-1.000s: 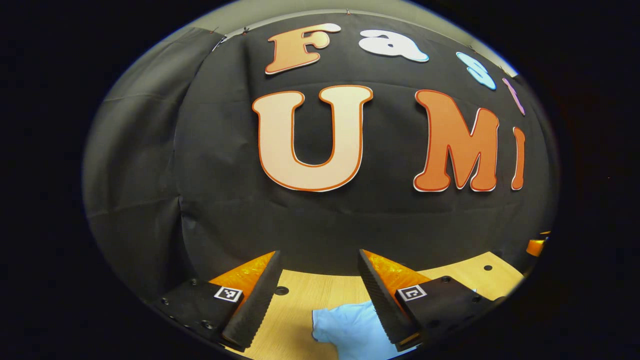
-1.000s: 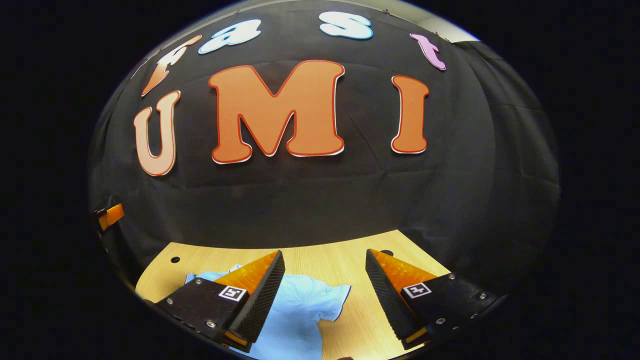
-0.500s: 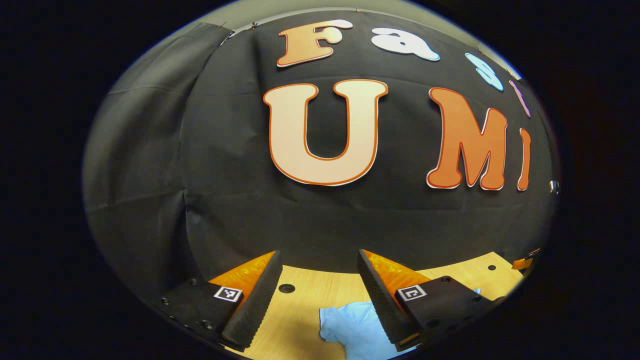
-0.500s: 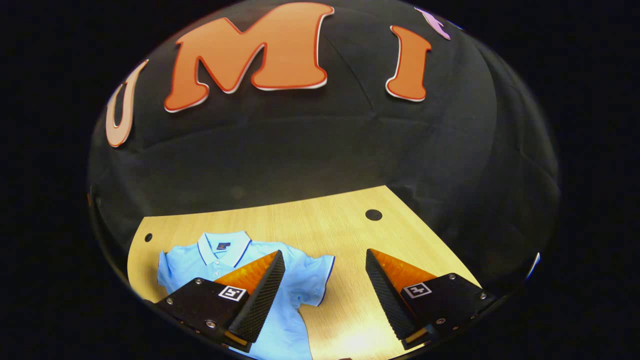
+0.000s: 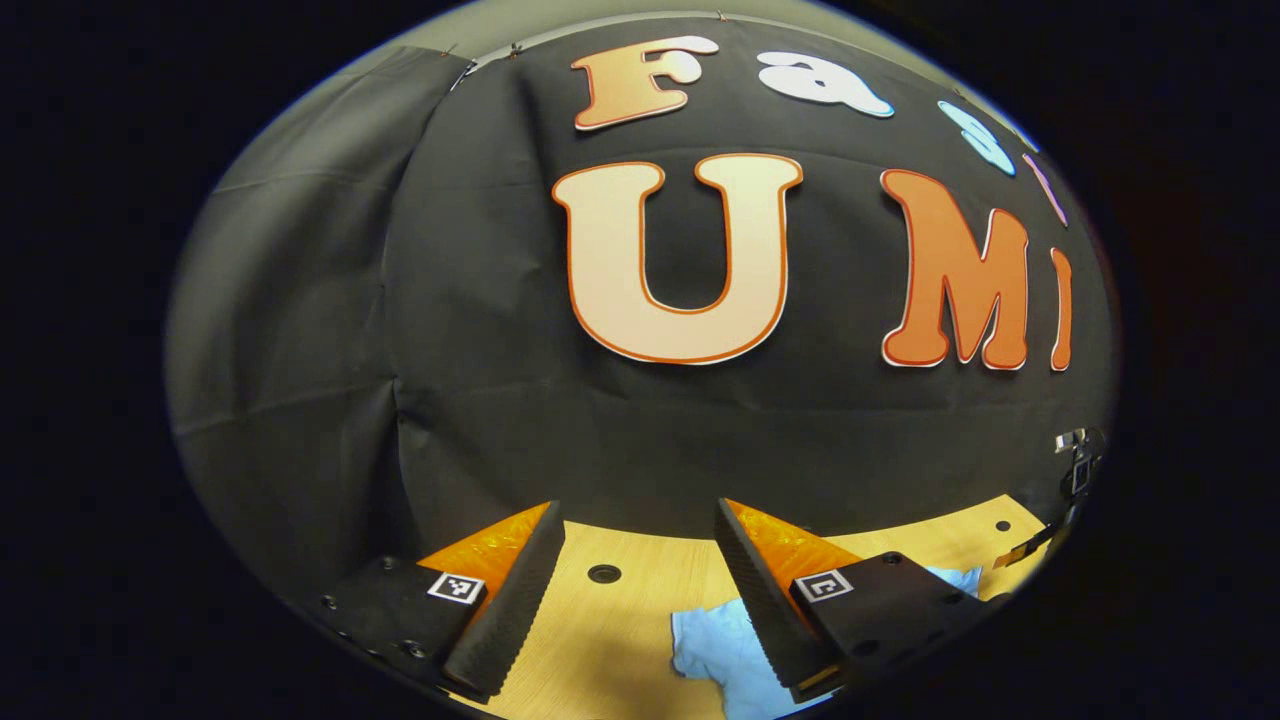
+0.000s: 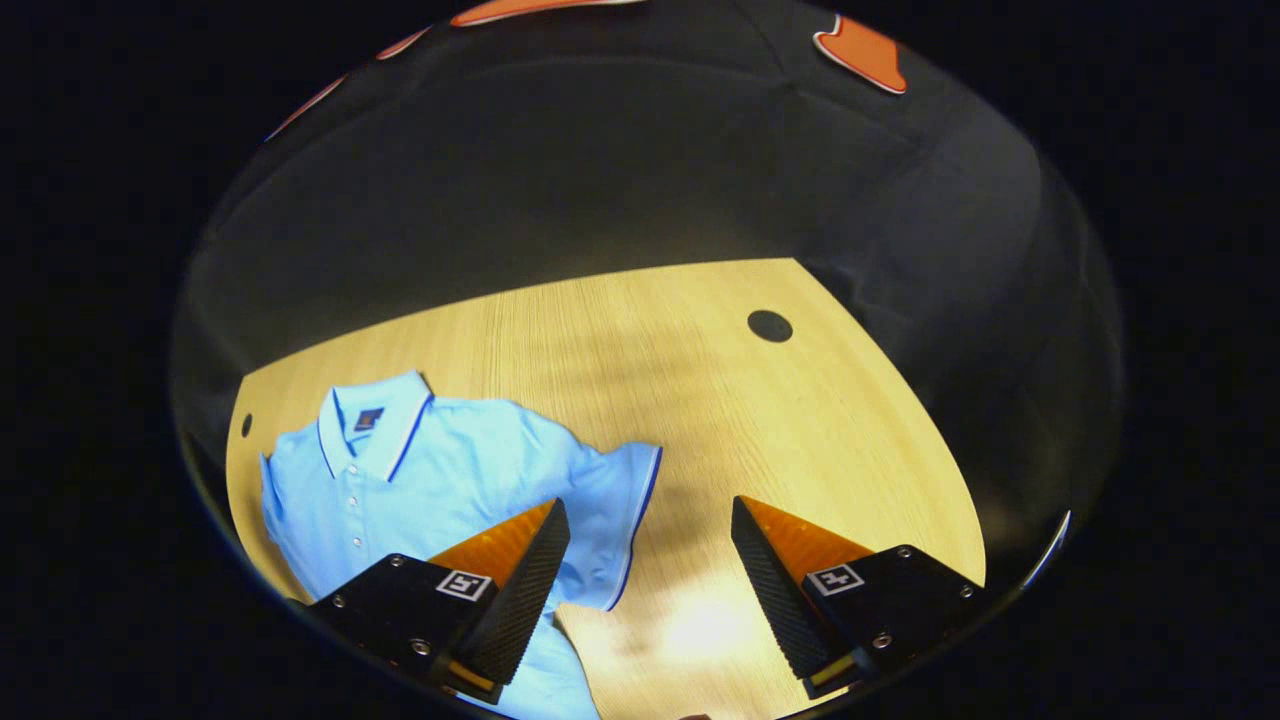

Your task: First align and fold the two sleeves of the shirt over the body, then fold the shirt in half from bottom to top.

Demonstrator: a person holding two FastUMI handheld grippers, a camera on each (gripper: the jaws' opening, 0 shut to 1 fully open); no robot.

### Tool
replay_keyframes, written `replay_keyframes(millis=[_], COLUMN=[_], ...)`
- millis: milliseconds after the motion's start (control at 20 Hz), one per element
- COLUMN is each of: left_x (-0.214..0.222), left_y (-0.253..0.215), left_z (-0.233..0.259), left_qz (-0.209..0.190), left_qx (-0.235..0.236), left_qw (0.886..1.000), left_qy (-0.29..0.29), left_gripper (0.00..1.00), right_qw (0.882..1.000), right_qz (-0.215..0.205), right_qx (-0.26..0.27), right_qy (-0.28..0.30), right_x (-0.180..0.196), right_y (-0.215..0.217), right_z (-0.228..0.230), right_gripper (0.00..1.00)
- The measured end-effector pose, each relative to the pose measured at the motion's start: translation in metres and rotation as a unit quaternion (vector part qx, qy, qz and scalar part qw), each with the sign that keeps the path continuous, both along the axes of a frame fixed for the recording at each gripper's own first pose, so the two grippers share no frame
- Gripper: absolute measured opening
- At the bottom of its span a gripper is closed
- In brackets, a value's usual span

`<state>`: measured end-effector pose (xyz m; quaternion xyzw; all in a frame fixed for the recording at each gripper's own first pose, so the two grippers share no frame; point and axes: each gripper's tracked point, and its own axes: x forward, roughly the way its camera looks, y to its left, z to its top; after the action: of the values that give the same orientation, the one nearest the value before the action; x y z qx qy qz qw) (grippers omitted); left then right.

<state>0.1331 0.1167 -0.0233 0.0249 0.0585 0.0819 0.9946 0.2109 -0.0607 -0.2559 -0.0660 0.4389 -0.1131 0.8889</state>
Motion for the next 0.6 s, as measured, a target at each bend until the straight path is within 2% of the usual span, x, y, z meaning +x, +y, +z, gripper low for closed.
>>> replay_keyframes(millis=[250,600], left_x=[-0.007,-0.012], left_y=[0.022,0.04], left_z=[-0.015,-0.026], left_qz=[0.023,0.04], left_qx=[0.006,0.01], left_qw=[1.0,0.999], left_qy=[0.019,0.035], left_gripper=[0.96,0.96], right_qw=[0.998,0.996], right_qz=[0.002,0.007], right_qx=[-0.024,-0.04], right_qy=[0.053,0.084], right_x=[-0.002,-0.007], right_y=[-0.008,-0.009], right_z=[-0.039,-0.057], right_gripper=[0.99,0.98])
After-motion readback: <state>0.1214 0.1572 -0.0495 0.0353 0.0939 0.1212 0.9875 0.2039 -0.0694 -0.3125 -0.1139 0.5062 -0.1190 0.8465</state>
